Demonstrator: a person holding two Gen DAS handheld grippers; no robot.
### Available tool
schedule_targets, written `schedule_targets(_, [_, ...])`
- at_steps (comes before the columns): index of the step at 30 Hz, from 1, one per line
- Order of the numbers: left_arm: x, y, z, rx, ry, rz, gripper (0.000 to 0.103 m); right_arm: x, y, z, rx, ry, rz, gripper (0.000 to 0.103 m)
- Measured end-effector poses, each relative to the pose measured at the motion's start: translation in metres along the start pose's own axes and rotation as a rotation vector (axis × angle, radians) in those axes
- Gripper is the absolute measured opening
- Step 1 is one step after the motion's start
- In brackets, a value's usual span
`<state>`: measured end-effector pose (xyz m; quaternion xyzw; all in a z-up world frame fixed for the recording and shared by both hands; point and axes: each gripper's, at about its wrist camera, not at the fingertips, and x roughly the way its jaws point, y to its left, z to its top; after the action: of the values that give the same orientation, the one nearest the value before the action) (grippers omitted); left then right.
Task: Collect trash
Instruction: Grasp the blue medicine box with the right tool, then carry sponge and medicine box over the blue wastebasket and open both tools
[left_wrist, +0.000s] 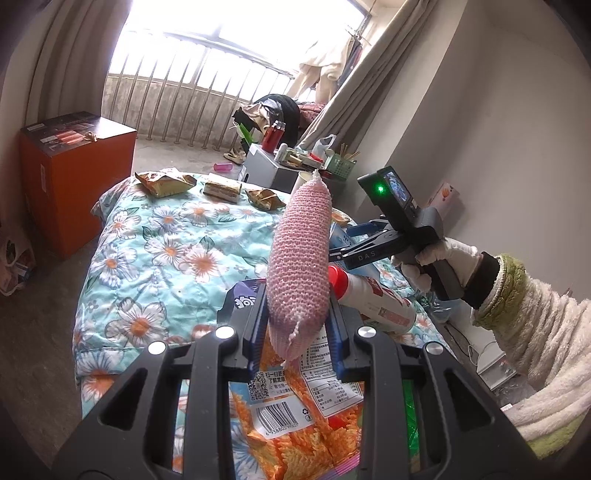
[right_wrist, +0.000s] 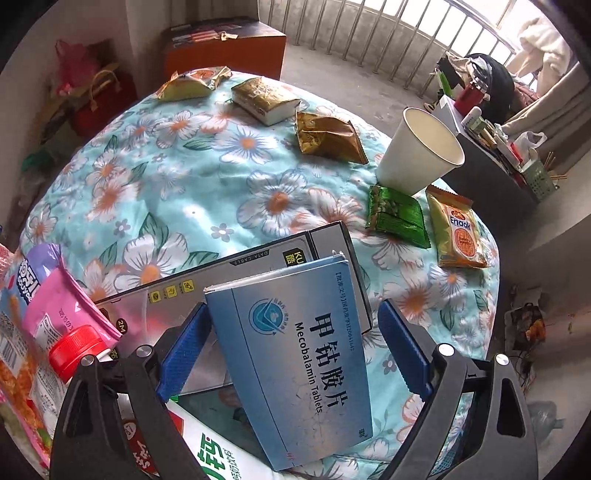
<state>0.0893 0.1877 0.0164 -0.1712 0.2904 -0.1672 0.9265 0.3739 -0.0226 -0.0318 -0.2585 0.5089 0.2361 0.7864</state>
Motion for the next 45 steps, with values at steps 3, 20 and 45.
schedule_targets(3, [-0.002,0.0,0.001,-0.005,-0.003,0.009,0.027,0.005,-0.002,0.001,0.003,-0.001,-0.004,0.088])
schedule_targets(20, [-0.019,-0.02,0.013,0.018,-0.035,0.042,0.027,-0.094,-0.042,-0.061,0.188,-0.286,0.033,0.074])
schedule_targets(45, [0.091,-0.21,0.093,0.274,0.211,-0.253,0.027,-0.256,-0.181,-0.313,0.714,-0.574,-0.208,0.073])
